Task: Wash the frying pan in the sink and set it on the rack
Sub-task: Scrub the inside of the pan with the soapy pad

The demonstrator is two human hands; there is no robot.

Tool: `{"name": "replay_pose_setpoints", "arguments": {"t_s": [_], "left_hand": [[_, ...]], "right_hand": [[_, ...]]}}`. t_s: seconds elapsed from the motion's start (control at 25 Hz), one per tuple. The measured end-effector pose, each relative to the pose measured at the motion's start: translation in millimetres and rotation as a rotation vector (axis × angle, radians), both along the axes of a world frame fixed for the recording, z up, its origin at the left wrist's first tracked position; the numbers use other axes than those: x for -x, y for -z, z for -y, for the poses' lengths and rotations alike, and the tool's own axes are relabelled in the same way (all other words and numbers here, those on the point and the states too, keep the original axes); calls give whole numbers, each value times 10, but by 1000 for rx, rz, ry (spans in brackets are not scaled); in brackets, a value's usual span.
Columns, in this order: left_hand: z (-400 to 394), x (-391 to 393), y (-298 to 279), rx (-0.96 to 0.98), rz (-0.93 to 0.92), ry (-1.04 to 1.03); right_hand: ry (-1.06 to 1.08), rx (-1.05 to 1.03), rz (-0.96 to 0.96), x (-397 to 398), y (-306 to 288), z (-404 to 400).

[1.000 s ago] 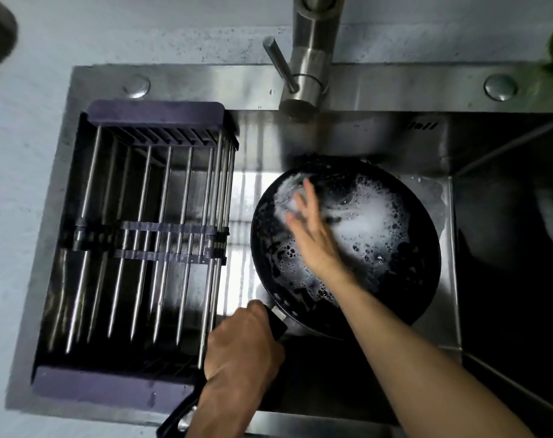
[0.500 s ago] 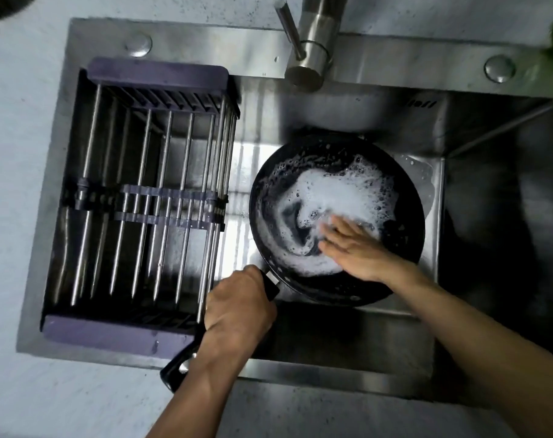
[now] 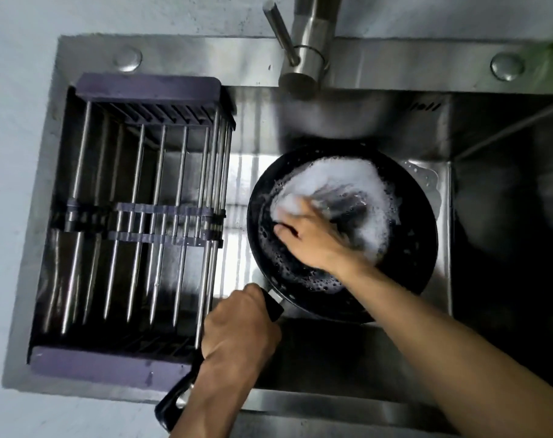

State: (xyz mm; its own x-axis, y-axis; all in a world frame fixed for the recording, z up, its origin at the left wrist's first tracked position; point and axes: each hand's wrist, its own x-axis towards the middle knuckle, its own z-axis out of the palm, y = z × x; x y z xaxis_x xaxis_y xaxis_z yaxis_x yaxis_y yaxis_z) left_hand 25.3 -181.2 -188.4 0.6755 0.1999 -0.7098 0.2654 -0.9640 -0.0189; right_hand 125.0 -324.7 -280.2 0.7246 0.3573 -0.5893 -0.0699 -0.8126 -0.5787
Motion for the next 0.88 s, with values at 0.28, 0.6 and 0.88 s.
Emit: {"name": "replay_pose_setpoints", "arguments": {"t_s": [0.28,0.6,0.88], "left_hand": [[3,7,-20,-10,27,20],[13,-4,-91,14,-3,32],[13,-7,-71,18,-11,17]], "right_hand": [[157,180,36,-119,74,296],[40,344,56,-84,230,673],[289,159,310,-250,395,577]]}}
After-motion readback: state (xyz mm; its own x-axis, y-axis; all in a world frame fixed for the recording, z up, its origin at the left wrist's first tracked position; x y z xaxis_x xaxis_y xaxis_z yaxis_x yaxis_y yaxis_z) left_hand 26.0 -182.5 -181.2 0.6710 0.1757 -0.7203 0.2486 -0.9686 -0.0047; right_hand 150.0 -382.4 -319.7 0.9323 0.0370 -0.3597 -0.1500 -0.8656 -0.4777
